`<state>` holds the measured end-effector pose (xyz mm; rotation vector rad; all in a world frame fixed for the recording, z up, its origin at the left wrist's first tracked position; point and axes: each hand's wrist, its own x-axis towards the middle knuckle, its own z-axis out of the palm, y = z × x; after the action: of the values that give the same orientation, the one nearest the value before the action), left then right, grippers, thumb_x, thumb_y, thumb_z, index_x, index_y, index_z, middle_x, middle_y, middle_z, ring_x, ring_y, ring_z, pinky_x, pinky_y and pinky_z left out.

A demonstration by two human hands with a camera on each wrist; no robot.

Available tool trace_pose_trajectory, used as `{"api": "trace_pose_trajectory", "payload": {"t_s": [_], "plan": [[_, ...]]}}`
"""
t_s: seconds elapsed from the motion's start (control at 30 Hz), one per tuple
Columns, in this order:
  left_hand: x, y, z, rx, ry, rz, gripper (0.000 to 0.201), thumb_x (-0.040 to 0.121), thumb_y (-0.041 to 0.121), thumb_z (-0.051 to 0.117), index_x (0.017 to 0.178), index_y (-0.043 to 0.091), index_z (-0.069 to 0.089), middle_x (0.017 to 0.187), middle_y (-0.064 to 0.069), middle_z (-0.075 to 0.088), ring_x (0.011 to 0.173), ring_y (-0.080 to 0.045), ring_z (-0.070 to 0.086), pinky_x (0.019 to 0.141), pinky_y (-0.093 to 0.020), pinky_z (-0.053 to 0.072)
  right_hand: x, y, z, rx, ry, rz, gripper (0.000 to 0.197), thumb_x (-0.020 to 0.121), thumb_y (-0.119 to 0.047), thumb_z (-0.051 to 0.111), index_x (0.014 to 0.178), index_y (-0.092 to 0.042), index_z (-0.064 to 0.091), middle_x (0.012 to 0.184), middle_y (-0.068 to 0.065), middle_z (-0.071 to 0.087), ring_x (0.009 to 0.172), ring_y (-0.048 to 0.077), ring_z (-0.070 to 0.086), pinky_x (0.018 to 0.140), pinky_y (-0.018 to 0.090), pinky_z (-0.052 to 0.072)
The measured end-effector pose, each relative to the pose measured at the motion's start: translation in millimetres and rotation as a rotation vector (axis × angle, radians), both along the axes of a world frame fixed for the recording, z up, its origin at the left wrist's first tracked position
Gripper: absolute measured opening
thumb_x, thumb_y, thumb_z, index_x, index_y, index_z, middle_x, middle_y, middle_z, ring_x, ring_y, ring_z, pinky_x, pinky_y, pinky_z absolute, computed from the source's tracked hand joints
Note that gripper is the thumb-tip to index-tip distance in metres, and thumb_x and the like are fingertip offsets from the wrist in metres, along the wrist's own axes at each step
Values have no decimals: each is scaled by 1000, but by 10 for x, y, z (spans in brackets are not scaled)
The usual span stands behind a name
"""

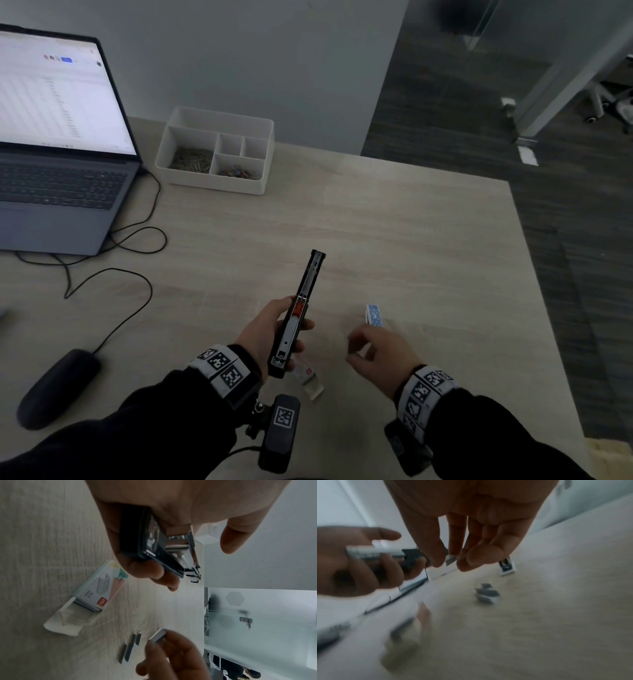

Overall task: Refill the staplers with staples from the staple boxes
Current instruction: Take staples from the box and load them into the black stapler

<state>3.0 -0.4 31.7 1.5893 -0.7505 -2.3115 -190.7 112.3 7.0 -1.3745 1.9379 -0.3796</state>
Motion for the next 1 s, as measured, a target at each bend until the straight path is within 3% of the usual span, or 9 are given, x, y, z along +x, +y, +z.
{"api": "trace_pose_trajectory", "payload": {"t_s": [0.13, 0.3, 0.37, 0.5, 0.63, 0.87, 1.0], "plan": [[-48, 24, 1, -5, 9, -41, 52, 89, 53, 52, 116, 12, 67, 80, -1, 73, 55, -17, 57, 46, -27, 43, 234, -215, 232, -33, -367, -314, 15, 78, -18, 78, 83, -22, 65, 67, -4, 67, 54, 6, 59, 49, 20, 49], [-83, 74, 43, -51, -19, -109, 50, 86, 57, 50, 98, 15, 74, 93, -11, 67, 64, -21, 56, 51, -28, 43, 389, -435, 470, -88, -560, -402, 12, 83, -7, 72, 74, -14, 67, 62, 1, 68, 52, 10, 60, 50, 25, 52], [-85, 85, 62, -77, -17, -114, 45, 89, 55, 47, 99, 19, 73, 97, -11, 70, 66, -23, 57, 52, -28, 44, 405, -478, 502, -73, -549, -367, 10, 85, -9, 70, 77, -15, 68, 65, 3, 69, 53, 10, 60, 49, 26, 50], [-76, 96, 77, -101, 2, -122, 41, 91, 53, 46, 102, 24, 72, 109, -14, 73, 67, -24, 58, 50, -29, 45, 387, -522, 544, -35, -433, -305, 8, 89, -16, 65, 82, -12, 67, 55, -7, 60, 41, 0, 49, 43, 19, 43], [-77, 99, 59, -101, 13, -134, 46, 90, 54, 46, 113, 22, 70, 105, -11, 74, 66, -23, 59, 49, -29, 46, 380, -541, 565, -11, -402, -279, 11, 88, -17, 65, 77, -18, 64, 48, -11, 59, 39, -1, 46, 43, 21, 42], [-78, 108, 29, -84, -4, -175, 56, 85, 59, 51, 103, 12, 75, 104, -10, 75, 70, -24, 58, 51, -29, 45, 352, -550, 582, 14, -353, -242, 14, 87, -18, 64, 73, -20, 62, 47, -10, 57, 35, -3, 46, 41, 17, 40], [-74, 122, 31, -80, -4, -186, 53, 82, 61, 53, 98, 16, 77, 107, -12, 75, 70, -25, 58, 53, -30, 45, 340, -539, 585, 9, -358, -237, 15, 87, -17, 64, 72, -20, 62, 42, -14, 58, 35, -4, 48, 41, 13, 38]]}}
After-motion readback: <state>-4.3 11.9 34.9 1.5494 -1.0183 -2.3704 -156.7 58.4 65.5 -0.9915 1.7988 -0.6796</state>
